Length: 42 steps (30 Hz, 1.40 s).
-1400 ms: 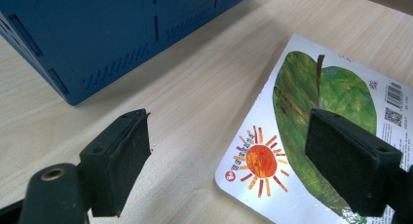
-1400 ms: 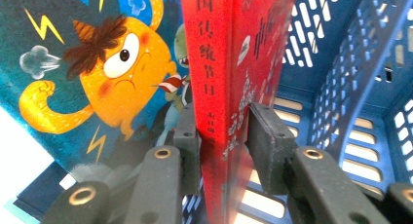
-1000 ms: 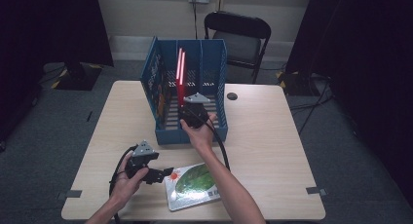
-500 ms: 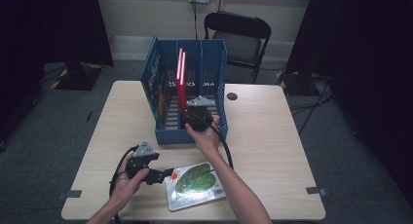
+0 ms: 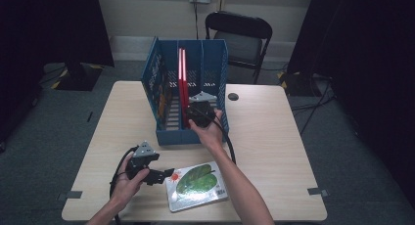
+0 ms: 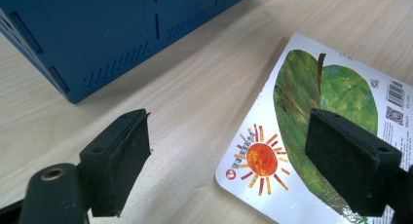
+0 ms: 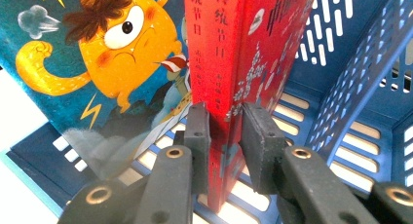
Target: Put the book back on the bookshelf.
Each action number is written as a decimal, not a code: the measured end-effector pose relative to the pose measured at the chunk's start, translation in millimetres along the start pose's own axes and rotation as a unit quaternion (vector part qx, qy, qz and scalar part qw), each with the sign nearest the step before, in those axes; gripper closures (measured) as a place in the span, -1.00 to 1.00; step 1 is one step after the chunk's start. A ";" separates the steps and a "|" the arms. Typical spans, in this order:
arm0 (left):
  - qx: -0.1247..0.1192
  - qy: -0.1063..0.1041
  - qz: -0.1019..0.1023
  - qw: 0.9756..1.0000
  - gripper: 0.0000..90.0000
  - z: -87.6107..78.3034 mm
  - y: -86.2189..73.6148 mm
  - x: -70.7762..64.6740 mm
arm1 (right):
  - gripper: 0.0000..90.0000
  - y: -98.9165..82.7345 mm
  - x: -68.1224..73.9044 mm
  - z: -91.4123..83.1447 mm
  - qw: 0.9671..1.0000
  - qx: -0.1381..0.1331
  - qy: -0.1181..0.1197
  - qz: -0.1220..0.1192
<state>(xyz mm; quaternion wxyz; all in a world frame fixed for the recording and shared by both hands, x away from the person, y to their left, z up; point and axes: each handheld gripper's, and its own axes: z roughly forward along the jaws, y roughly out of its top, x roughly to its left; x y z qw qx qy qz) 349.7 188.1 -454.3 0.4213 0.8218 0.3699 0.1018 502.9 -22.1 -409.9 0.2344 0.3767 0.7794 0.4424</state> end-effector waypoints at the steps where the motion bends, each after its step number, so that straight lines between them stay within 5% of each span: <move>1: 0.000 0.000 0.000 1.000 -0.63 0.0 0.0 -0.1 | 0.65 0.1 0.4 0.3 1.000 0.000 -0.001 -0.002; 42: -0.002 -0.001 -0.004 1.000 -0.63 -0.7 -0.3 1.5 | 0.56 1.5 10.5 9.7 1.000 0.016 -0.005 -0.004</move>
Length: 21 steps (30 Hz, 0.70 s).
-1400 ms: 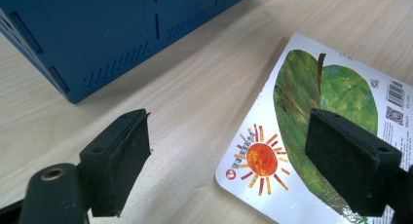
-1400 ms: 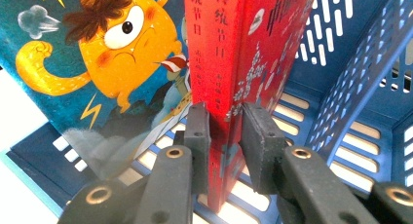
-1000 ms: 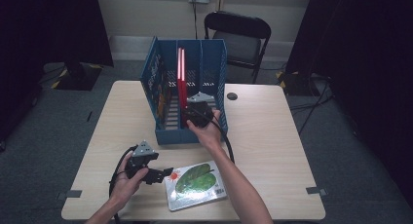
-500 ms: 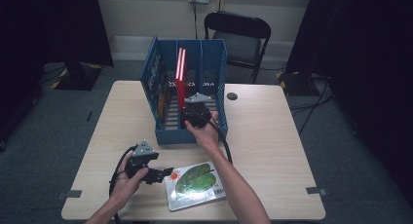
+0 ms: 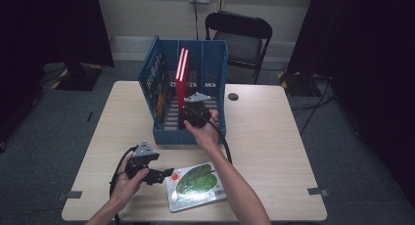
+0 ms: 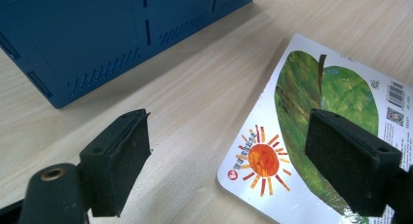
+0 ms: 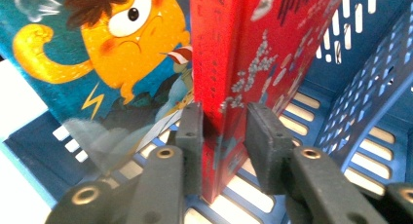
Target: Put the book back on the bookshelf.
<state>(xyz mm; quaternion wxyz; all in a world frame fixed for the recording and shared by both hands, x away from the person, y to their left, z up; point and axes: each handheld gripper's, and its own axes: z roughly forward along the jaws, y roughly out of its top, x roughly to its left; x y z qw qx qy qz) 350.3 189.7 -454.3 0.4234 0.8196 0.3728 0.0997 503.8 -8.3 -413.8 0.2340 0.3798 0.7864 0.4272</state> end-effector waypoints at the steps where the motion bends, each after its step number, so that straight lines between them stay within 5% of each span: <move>1: 0.000 0.000 -0.001 1.000 -0.63 -0.4 0.0 -0.2 | 0.57 0.2 -0.1 -0.9 1.000 -0.001 0.002 -0.005; 17: 0.003 0.001 0.001 1.000 -0.63 0.3 0.0 -0.4 | 0.63 3.3 -8.1 2.6 1.000 0.004 -0.009 -0.016; 21: 0.002 0.000 0.000 1.000 -0.63 0.8 0.0 -0.3 | 0.41 1.7 -8.7 0.6 1.000 0.005 -0.008 -0.018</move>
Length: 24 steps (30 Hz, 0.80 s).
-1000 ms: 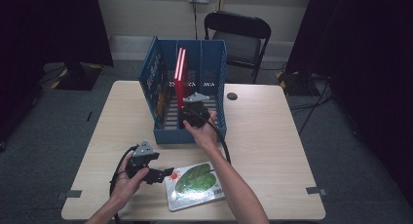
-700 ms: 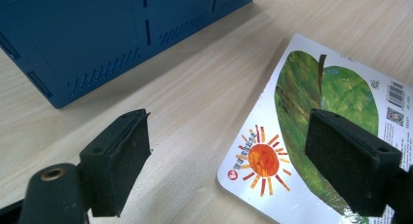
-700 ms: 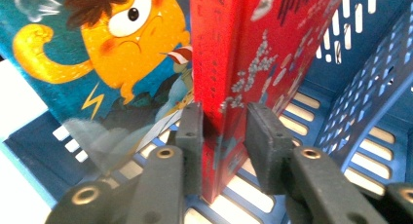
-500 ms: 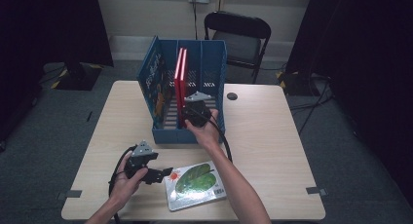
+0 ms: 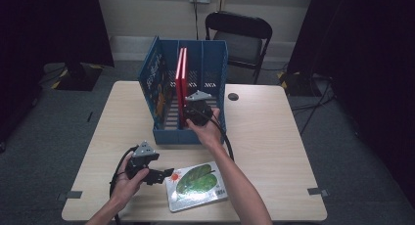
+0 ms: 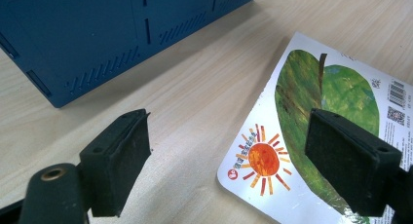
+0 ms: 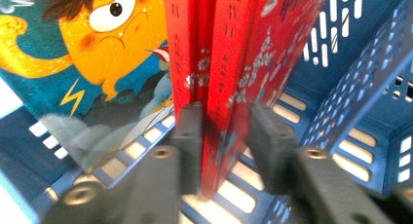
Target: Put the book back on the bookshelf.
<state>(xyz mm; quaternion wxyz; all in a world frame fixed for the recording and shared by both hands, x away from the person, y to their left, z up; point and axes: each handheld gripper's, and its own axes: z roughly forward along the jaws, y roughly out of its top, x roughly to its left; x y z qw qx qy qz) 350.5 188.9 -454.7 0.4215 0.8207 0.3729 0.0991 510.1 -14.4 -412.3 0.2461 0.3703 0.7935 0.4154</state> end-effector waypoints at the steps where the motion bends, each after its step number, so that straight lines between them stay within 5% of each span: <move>1: 0.000 0.000 0.000 1.000 -0.63 0.2 -0.1 0.2 | 0.38 -0.5 -1.0 -1.5 1.000 -0.002 0.003 0.001; 8: 0.007 0.002 0.003 1.000 -0.63 0.8 -0.2 0.5 | 0.27 -5.9 -7.5 -35.1 0.999 -0.017 0.024 0.021; 14: 0.010 0.010 -0.003 1.000 -0.60 -0.4 -2.0 1.6 | 0.12 -20.3 -13.2 -78.5 0.999 -0.014 0.040 0.014; 16: 0.001 -0.004 -0.011 1.000 -0.59 -3.5 -4.3 3.6 | 0.09 -29.6 -13.2 -93.3 0.999 -0.010 0.040 0.004; 20: 0.008 0.000 -0.019 1.000 -0.57 -5.2 -6.0 1.3 | 0.04 -55.8 -11.9 -117.8 0.999 0.010 0.046 -0.005; 24: 0.017 0.002 -0.008 1.000 -0.48 -3.3 -3.4 -9.6 | 0.04 -87.6 -8.1 -134.5 0.998 0.037 0.053 -0.016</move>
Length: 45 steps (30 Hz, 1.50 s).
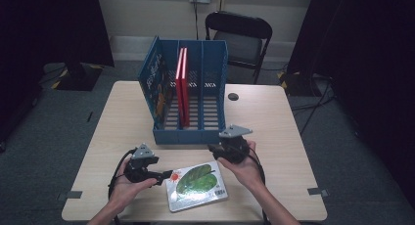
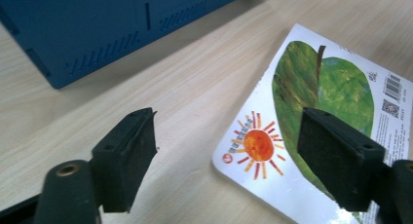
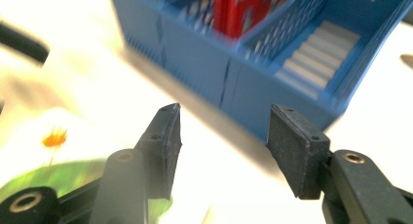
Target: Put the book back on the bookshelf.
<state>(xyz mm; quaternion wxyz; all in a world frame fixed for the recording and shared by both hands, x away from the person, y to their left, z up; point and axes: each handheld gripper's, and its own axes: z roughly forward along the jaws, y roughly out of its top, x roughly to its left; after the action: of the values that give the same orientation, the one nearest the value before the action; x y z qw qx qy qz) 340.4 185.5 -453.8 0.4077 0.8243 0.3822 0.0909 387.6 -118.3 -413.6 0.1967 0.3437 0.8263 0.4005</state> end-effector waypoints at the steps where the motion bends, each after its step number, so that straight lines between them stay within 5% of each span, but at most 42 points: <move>1: 0.005 0.003 0.005 1.000 -0.44 0.3 0.2 -2.2 | 0.05 -9.5 2.4 -3.6 1.000 0.007 0.005 -0.002; 8: 0.028 -0.004 0.008 1.000 -0.20 3.7 -7.4 -7.3 | 0.04 -48.4 18.1 -17.0 0.999 0.019 0.032 -0.006; 15: 0.040 -0.017 -0.011 0.999 -0.13 8.1 -17.4 -6.5 | 0.02 -77.6 26.3 -6.7 0.998 0.045 0.048 -0.002; 22: 0.066 -0.030 -0.020 0.997 -0.15 19.1 -23.9 -7.2 | -0.12 -82.3 28.8 -0.4 0.997 0.052 0.060 0.002; 28: 0.059 -0.023 -0.021 0.998 -0.18 23.0 -22.1 -8.2 | -0.14 -84.9 29.9 0.1 0.995 0.052 0.082 0.012; 36: 0.051 -0.022 -0.012 0.998 -0.20 37.6 -11.1 -8.8 | -0.14 -84.4 32.0 -0.1 0.996 0.053 0.075 0.009; 40: 0.044 -0.019 -0.039 0.998 -0.06 31.9 -8.9 -5.1 | -0.14 -84.6 33.0 -0.9 0.996 0.053 0.072 0.006; 45: 0.044 -0.024 -0.044 0.998 -0.11 16.3 -14.1 -5.4 | -0.14 -85.5 32.4 -2.3 0.996 0.054 0.074 0.005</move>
<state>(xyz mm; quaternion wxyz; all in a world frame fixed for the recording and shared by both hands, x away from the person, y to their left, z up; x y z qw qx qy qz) 336.3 177.2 -474.1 0.3841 0.8254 0.4121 0.0360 328.9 -133.9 -482.0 0.1141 0.3268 0.8574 0.3808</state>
